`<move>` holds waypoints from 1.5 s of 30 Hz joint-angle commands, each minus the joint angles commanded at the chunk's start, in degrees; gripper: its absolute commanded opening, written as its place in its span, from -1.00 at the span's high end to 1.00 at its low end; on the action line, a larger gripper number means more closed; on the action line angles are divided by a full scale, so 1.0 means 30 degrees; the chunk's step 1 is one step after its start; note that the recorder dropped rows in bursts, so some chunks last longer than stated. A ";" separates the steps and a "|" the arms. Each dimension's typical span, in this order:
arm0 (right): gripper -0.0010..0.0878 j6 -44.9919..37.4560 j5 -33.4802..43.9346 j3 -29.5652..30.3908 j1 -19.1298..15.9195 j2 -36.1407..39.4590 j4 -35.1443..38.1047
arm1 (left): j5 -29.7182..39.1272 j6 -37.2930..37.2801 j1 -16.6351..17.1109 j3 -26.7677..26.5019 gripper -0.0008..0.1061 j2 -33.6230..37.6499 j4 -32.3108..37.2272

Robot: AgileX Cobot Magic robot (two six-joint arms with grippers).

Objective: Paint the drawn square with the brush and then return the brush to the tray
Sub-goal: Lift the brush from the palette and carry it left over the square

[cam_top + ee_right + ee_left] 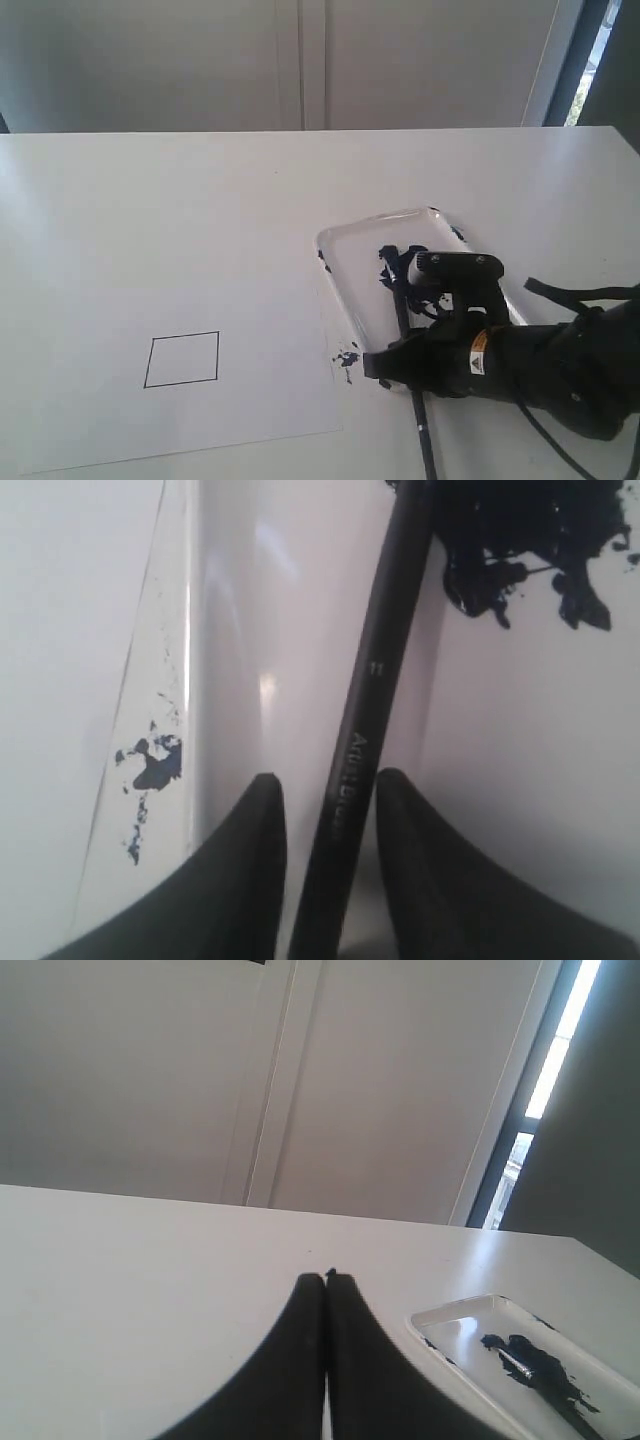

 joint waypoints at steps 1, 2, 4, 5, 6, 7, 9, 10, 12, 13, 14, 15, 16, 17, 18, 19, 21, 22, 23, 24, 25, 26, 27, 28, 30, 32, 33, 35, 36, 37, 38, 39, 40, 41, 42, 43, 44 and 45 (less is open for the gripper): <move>0.73 0.0034 0.0233 0.0000 0.0000 0.0000 0.0207 | 0.0000 0.0000 0.0000 0.0000 0.99 0.0000 0.0000; 0.98 0.0034 0.0459 0.0000 0.0000 0.0000 0.0241 | 0.0000 0.0000 0.0000 0.0000 0.99 0.0000 0.0000; 0.98 0.0034 0.0648 0.0000 0.0000 -0.0184 0.0241 | 0.0000 0.0000 0.0000 0.0000 0.99 0.0000 0.0000; 0.98 0.0034 0.0727 0.0000 0.0000 -0.0387 0.0241 | 0.0000 0.0000 0.0000 0.0000 0.99 0.0000 0.0000; 0.98 0.0034 0.0927 0.0000 0.0108 -0.1011 0.0241 | 0.0000 0.0000 0.0000 0.0000 0.99 0.0000 0.0000; 0.98 -0.0017 0.0972 0.0000 0.0201 -0.1489 0.0241 | 0.0000 0.0000 0.0000 0.0000 0.99 0.0000 0.0000; 0.98 -0.0349 0.1205 0.0000 0.0777 -0.3042 0.0241 | 0.0000 0.0000 0.0000 0.0000 0.99 0.0000 0.0000; 0.98 -0.0492 0.1642 -0.0041 0.1258 -0.4337 0.0241 | 0.0037 0.0000 0.0000 0.0000 0.99 0.0000 0.0000; 0.98 -0.0492 0.2511 -0.0281 0.1775 -0.5483 0.0241 | 0.0037 0.0000 0.0000 0.0000 0.99 0.0000 0.0000; 0.98 -0.0492 0.3114 -0.0437 0.2010 -0.5946 0.0241 | 0.0037 0.0000 0.0000 0.0000 0.99 0.0000 0.0000; 0.98 -0.0539 0.3674 -0.0671 0.2268 -0.6276 0.0205 | 0.0037 0.0000 0.0000 0.0000 0.99 0.0000 0.0000; 0.98 -0.0886 0.4588 -0.0957 0.2692 -0.6633 0.0205 | 0.0037 0.0000 0.0000 0.0000 0.99 0.0000 0.0000; 0.98 -0.1110 0.5170 -0.1297 0.2989 -0.6763 0.0205 | 0.0037 0.0000 0.0000 0.0000 0.99 0.0000 0.0000; 0.98 -0.1354 0.5783 -0.1599 0.3349 -0.6862 0.0205 | 0.0037 0.0000 0.0000 0.0000 0.99 0.0000 0.0000; 0.98 -0.1741 0.6779 -0.2119 0.3708 -0.6879 0.0205 | 0.0037 0.0000 0.0000 0.0000 0.99 0.0000 0.0000; 0.98 -0.1957 0.7374 -0.2460 0.4039 -0.6879 0.0205 | 0.0037 0.0000 0.0000 0.0000 0.99 0.0000 0.0000; 0.98 -0.2233 0.8415 -0.3238 0.4701 -0.6796 0.0205 | 0.0037 0.0000 0.0000 0.0000 0.99 0.0000 0.0000; 0.98 -0.2511 0.8821 -0.3547 0.4944 -0.6791 0.0205 | 0.0037 0.0000 0.0000 0.0000 0.99 0.0000 0.0000; 0.98 -0.2598 0.9141 -0.3926 0.5183 -0.6730 0.0162 | 0.0037 0.0000 0.0000 0.0000 0.99 0.0000 0.0000; 0.98 -0.2677 0.9667 -0.4341 0.5526 -0.6645 0.0162 | 0.0037 0.0000 0.0000 0.0000 0.99 0.0000 0.0000; 0.98 -0.2784 1.0103 -0.4790 0.5722 -0.6587 0.0162 | 0.0037 0.0000 0.0000 0.0000 0.99 0.0000 0.0000; 0.98 -0.2872 1.0743 -0.5300 0.5936 -0.6410 0.0162 | 0.0037 0.0000 0.0000 0.0000 0.99 0.0000 0.0000; 0.98 -0.2912 1.1456 -0.5830 0.6107 -0.6190 0.0162 | 0.0037 0.0000 0.0000 0.0000 0.99 0.0000 0.0000; 0.98 -0.2914 1.2056 -0.6272 0.6282 -0.5970 0.0162 | 0.0037 0.0000 0.0000 0.0000 0.99 0.0000 0.0000; 0.98 -0.2914 1.3531 -0.7406 0.6508 -0.5200 0.0162 | 0.0037 0.0000 0.0000 0.0000 0.99 0.0000 0.0000; 0.98 -0.2995 1.5021 -0.8388 0.6649 -0.4234 0.0162 | 0.0037 0.0000 0.0000 0.0000 0.99 0.0000 0.0000; 0.98 -0.2995 1.5742 -0.8876 0.6789 -0.3747 0.0162 | 0.0037 0.0000 0.0000 0.0000 0.99 0.0000 0.0000; 0.98 -0.3264 1.6884 -0.9762 0.6924 -0.2950 0.0069 | 0.0037 0.0000 0.0000 0.0000 0.99 0.0000 0.0000; 0.98 -0.3302 1.7330 -1.0151 0.7020 -0.2605 0.0069 | 0.0037 0.0000 0.0000 0.0000 0.99 0.0000 0.0000; 0.98 -0.3437 1.7621 -1.0503 0.7156 -0.2357 0.0069 | 0.0037 0.0000 0.0000 0.0000 0.99 0.0000 0.0000; 0.98 -0.3451 1.7764 -1.0768 0.7293 -0.2232 0.0069 | 0.0037 0.0000 0.0000 0.0000 0.99 0.0000 0.0000; 0.98 -0.3637 1.8010 -1.1106 0.7424 -0.2077 0.0069 | 0.0037 0.0000 0.0000 0.0000 0.99 0.0000 0.0000; 0.98 -0.3943 1.8449 -1.1485 0.7568 -0.1979 0.0170 | 0.0037 0.0000 0.0000 0.0000 0.99 0.0000 0.0000; 0.98 -0.4102 1.8891 -1.1809 0.7630 -0.1887 0.0183 | 0.0037 0.0000 0.0000 0.0000 0.99 0.0000 0.0000; 0.98 -0.4225 1.9510 -1.2222 0.7772 -0.1803 0.0230 | 0.0037 0.0000 0.0000 0.0000 0.99 0.0000 0.0000; 0.98 -0.4402 2.0150 -1.2626 0.7807 -0.1652 0.0328 | 0.0037 0.0000 0.0000 0.0000 0.99 0.0000 0.0000; 0.98 -0.4594 2.0717 -1.2925 0.7846 -0.1518 0.0365 | 0.0037 0.0000 0.0000 0.0000 0.99 0.0000 0.0000; 0.98 -0.4730 2.1226 -1.3327 0.7942 -0.1399 0.0434 | 0.0037 0.0000 0.0000 0.0000 0.99 0.0000 0.0000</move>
